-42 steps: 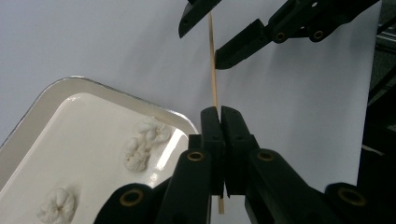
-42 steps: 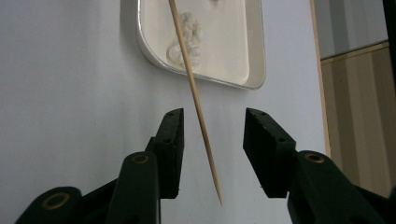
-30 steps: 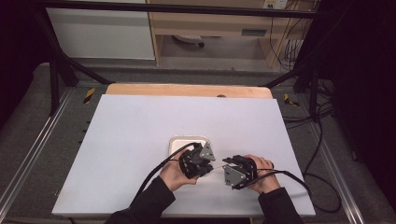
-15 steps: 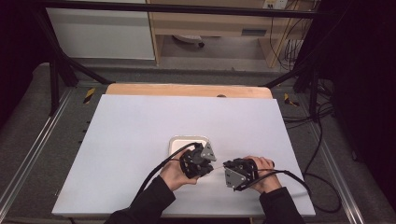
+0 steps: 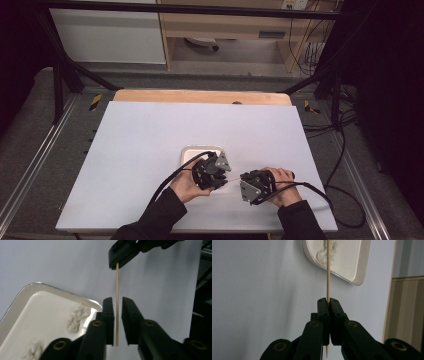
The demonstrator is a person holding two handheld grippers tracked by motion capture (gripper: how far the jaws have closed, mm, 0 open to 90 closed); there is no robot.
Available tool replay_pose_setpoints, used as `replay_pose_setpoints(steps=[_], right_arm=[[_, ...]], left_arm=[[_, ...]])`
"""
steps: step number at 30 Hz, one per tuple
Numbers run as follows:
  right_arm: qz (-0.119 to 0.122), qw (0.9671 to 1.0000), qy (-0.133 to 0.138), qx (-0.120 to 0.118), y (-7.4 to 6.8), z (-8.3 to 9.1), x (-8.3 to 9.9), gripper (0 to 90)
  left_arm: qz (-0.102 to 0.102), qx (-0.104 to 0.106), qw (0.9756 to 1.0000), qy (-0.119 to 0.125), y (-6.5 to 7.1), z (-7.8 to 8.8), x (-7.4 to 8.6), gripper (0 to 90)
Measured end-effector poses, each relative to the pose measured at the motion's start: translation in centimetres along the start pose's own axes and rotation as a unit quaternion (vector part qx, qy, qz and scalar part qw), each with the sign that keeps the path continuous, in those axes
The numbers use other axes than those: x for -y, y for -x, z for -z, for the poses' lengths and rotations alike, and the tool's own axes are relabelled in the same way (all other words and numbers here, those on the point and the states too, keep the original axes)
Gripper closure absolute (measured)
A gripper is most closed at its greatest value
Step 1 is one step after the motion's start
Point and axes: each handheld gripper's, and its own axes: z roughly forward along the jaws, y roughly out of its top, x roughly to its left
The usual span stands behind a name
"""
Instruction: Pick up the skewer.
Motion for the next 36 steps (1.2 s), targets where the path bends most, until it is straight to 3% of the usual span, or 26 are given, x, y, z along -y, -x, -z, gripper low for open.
replay_pose_setpoints(steps=[6, 9, 15, 22, 31, 36], right_arm=[[0.001, 0.9999, -0.011, -0.001, 0.0, -0.1, 0.0, 89.2], [0.006, 0.9999, -0.011, -0.001, 0.1, -0.2, -0.1, 89.2], [0.013, 0.9998, -0.014, -0.002, 0.1, -0.1, -0.2, 89.2], [0.013, 0.9998, -0.015, -0.006, 0.0, 0.0, -0.3, 89.2], [0.017, 0.9997, -0.015, -0.009, -0.1, -0.1, -0.4, 89.2], [0.017, 0.9997, -0.017, -0.008, -0.2, -0.1, -0.4, 89.1]], left_arm=[[0.013, 0.011, 0.9988, -0.045, -0.5, -0.2, -0.4, 63.8], [0.010, 0.021, 0.9978, -0.062, -0.3, -0.6, -0.7, 66.6], [-0.003, 0.021, 0.9959, -0.088, 0.2, -1.9, -1.1, 77.7], [-0.011, 0.018, 0.9951, -0.097, 0.4, -2.3, -1.2, 85.9], [-0.023, 0.005, 0.9938, -0.108, 0.7, -2.8, -1.2, 88.4], [-0.021, 0.002, 0.9944, -0.103, 0.8, -2.9, -1.1, 88.9]])
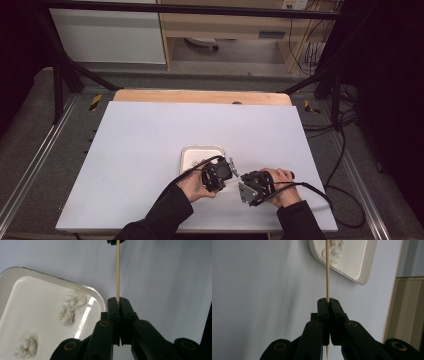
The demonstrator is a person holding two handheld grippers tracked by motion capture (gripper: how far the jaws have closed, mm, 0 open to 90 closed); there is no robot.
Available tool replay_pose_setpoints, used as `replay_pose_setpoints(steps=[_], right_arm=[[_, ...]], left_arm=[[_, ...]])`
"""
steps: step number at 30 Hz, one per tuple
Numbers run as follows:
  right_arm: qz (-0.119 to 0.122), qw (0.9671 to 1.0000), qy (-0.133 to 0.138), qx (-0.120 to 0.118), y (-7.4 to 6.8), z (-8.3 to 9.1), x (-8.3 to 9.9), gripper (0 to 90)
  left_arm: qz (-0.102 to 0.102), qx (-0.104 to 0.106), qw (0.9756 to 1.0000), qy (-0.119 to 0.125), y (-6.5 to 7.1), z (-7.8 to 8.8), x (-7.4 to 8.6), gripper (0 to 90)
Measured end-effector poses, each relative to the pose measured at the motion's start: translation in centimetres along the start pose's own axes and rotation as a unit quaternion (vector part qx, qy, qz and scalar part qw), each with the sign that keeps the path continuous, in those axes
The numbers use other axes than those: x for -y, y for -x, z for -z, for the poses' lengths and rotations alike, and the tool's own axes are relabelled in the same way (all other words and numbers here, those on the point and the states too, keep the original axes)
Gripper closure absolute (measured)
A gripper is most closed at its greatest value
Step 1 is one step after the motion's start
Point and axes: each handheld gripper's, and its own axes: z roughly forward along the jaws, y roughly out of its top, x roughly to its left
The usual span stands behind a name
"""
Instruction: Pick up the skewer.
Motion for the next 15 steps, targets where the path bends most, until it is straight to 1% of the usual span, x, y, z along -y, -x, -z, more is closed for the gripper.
replay_pose_setpoints(steps=[4, 8, 9, 10, 11, 12, 13, 14, 15], right_arm=[[0.000, 1.0000, 0.000, 0.003, 0.0, 0.1, 0.0, 88.8], [-0.011, 0.9999, 0.004, 0.007, 0.1, 0.2, 0.0, 87.0], [-0.019, 0.9998, 0.006, 0.008, 0.2, 0.2, 0.0, 84.9], [-0.027, 0.9996, 0.006, 0.007, 0.3, 0.3, 0.1, 81.2], [-0.032, 0.9994, 0.008, 0.012, 0.4, 0.3, 0.2, 76.6], [-0.049, 0.9987, 0.011, 0.014, 0.5, 0.5, 0.4, 73.6], [-0.071, 0.9973, 0.015, 0.012, 0.5, 0.6, 0.6, 69.1], [-0.088, 0.9958, 0.019, 0.015, 0.6, 0.7, 0.7, 63.8], [-0.107, 0.9939, 0.022, 0.016, 0.7, 0.8, 0.9, 61.4]], left_arm=[[0.001, -0.003, 1.0000, 0.004, 0.0, 0.1, 0.0, 88.9], [0.003, -0.005, 0.9999, 0.009, 0.1, 0.2, 0.2, 89.0], [0.006, -0.008, 0.9999, 0.010, 0.1, 0.2, 0.2, 89.0], [0.003, -0.010, 0.9999, 0.007, 0.1, 0.2, 0.3, 89.0], [0.003, -0.012, 0.9999, 0.006, 0.1, 0.3, 0.5, 89.0], [0.002, -0.012, 0.9999, 0.006, -0.1, 0.3, 0.6, 89.0], [0.008, -0.012, 0.9998, 0.013, -0.1, 0.3, 0.8, 89.0], [0.010, -0.013, 0.9997, 0.015, -0.2, 0.4, 1.0, 89.0], [0.014, -0.013, 0.9997, 0.014, -0.3, 0.6, 1.2, 89.0]])
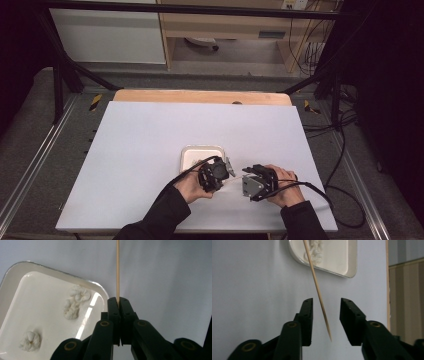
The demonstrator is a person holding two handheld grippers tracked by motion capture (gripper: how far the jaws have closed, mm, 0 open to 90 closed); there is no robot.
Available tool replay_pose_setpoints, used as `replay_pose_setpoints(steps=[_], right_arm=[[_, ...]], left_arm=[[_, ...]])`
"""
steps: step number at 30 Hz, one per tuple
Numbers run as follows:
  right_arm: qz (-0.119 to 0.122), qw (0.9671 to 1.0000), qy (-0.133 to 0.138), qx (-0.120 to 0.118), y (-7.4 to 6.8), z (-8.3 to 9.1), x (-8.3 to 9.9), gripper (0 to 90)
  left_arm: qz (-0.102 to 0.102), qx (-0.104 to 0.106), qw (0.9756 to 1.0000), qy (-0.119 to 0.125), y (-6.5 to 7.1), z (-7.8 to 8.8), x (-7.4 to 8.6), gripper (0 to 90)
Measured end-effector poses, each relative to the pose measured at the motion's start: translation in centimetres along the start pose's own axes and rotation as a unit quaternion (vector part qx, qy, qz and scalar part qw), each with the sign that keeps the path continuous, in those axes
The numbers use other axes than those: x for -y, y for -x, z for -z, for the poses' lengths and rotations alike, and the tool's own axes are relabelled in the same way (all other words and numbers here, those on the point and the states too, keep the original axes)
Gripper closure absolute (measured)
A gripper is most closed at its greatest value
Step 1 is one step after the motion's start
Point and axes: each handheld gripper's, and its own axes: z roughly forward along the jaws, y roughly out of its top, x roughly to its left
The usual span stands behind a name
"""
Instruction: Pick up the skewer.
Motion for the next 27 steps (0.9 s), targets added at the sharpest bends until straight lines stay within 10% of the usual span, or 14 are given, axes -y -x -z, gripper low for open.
replay_pose_setpoints(steps=[5, 11, 27], right_arm=[[-0.093, 0.9955, 0.015, 0.007, 0.5, 0.4, 0.9, 41.0], [-0.203, 0.9791, 0.018, 0.004, 0.8, 0.3, 2.0, 25.5], [-0.397, 0.9170, 0.018, -0.031, 0.2, -0.6, 4.8, 5.2]], left_arm=[[0.008, -0.009, 0.9999, 0.004, -0.5, 0.5, 0.9, 89.0], [0.019, -0.011, 0.9997, 0.011, -1.0, 1.1, 2.1, 88.9], [0.082, -0.035, 0.9920, 0.089, -1.9, 3.2, 6.5, 88.9]])
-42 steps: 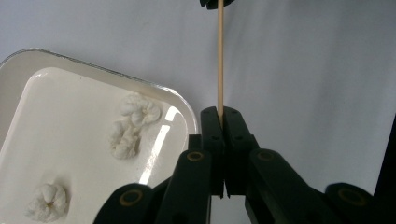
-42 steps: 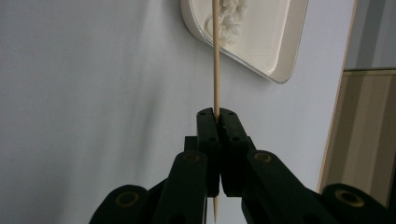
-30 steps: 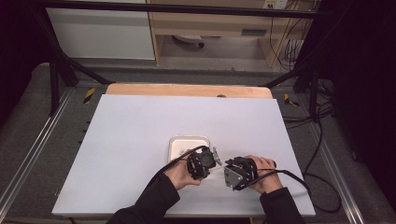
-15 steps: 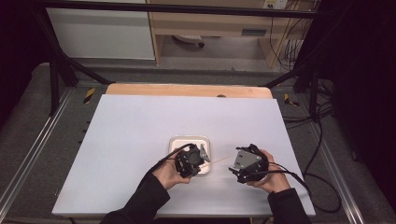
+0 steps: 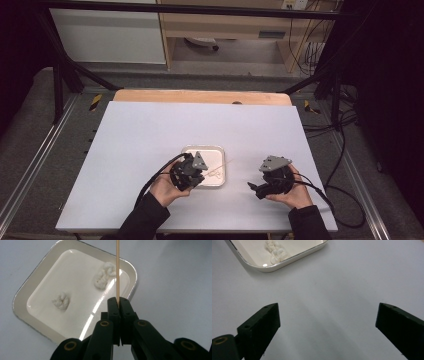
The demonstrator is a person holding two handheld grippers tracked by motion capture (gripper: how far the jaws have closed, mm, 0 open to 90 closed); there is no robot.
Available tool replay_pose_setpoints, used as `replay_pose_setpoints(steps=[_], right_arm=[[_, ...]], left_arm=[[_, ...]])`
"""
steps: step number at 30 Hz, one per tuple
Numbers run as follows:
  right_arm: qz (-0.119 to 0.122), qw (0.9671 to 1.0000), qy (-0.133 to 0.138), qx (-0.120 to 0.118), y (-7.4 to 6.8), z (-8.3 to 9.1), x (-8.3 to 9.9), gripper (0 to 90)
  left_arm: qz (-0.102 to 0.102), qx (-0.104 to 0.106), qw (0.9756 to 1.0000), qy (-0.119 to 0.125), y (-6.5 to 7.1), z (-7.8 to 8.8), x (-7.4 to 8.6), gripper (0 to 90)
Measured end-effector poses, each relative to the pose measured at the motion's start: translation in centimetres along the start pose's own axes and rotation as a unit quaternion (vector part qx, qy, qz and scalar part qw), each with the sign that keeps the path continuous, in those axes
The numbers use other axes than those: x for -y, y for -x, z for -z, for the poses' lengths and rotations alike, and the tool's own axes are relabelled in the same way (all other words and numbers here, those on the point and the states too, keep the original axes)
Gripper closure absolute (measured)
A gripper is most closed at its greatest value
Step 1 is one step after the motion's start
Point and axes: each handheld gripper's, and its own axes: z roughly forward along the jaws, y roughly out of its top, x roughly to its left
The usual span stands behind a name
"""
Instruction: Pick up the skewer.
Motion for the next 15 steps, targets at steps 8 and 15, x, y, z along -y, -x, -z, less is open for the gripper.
replay_pose_setpoints(steps=[8, 15], right_arm=[[-0.046, 0.9988, 0.006, -0.017, 0.0, -0.4, 0.2, 2.2], [-0.077, 0.9965, 0.024, -0.023, -0.1, -0.5, -0.2, 1.1]], left_arm=[[0.047, -0.017, 0.9975, 0.049, -1.0, 1.6, 2.8, 88.9], [0.087, -0.035, 0.9920, 0.085, -1.8, 2.8, 5.3, 88.9]])
